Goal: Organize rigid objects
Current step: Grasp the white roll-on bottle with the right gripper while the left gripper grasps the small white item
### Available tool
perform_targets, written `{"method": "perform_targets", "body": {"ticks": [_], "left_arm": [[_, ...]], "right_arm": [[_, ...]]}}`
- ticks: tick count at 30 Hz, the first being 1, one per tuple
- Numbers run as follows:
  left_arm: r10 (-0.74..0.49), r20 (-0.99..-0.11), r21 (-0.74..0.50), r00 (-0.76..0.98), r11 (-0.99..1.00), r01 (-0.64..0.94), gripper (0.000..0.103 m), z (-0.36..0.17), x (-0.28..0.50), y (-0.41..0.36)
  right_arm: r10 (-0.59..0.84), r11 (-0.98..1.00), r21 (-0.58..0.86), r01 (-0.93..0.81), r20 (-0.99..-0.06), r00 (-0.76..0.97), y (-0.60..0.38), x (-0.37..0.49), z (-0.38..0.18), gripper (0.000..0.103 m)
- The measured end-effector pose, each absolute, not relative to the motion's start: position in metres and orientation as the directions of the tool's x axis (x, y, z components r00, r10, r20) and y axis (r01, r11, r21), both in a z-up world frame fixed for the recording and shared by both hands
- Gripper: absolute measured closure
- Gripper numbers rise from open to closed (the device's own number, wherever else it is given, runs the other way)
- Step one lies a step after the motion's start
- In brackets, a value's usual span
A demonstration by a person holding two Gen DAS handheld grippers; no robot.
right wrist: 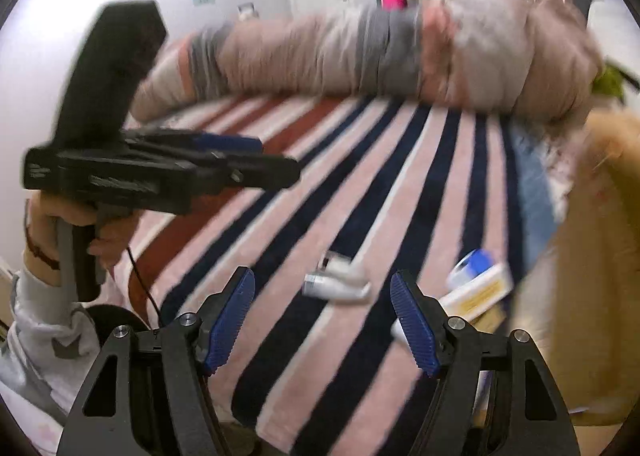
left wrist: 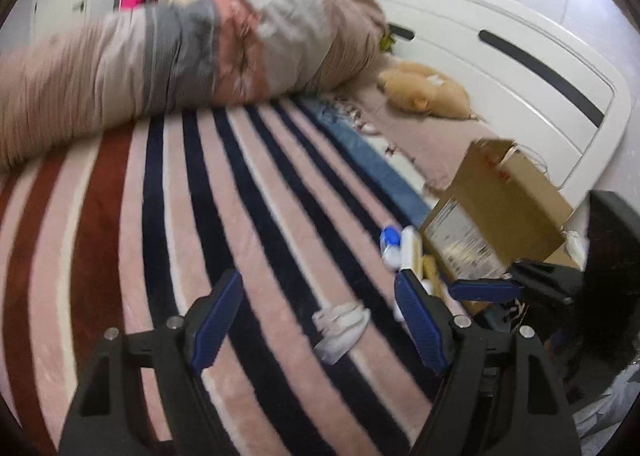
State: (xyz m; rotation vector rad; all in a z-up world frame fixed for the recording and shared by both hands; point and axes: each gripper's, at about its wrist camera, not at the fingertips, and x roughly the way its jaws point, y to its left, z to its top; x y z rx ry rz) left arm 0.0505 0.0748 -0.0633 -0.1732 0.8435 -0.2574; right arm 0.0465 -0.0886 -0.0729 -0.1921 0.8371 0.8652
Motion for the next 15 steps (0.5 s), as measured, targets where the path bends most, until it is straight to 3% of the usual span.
{"method": "perform_targets", "body": {"ticks": [4, 8, 15], "left_arm": [[-0.354, -0.739, -0.313, 0.573, 0.934, 0.173, 0.028, -0.097, 0.056, 0.082], [-0.386, -0.766, -0.324, 0.515, 0.922, 0.210, 0.028, -0.119, 0.072, 0.077], [-0.482, -0.753, -0.408, 0.448, 0.876, 0.257, 0.035, -0.140, 0.088, 0.062]], "right_arm": [[0.541, 0.685, 0.196, -0.702, -0.782, 0.310, -0.070, 0.067, -0.115, 0.035], [0.567, 0.688, 0.268, -0.675, -0.779, 0.268, -0.064, 0.074, -0.142, 0.035], [0.534, 0.735, 0.191, -0.651, -0.754, 0.382, -0.055, 0.081, -0.161, 0.034]]}}
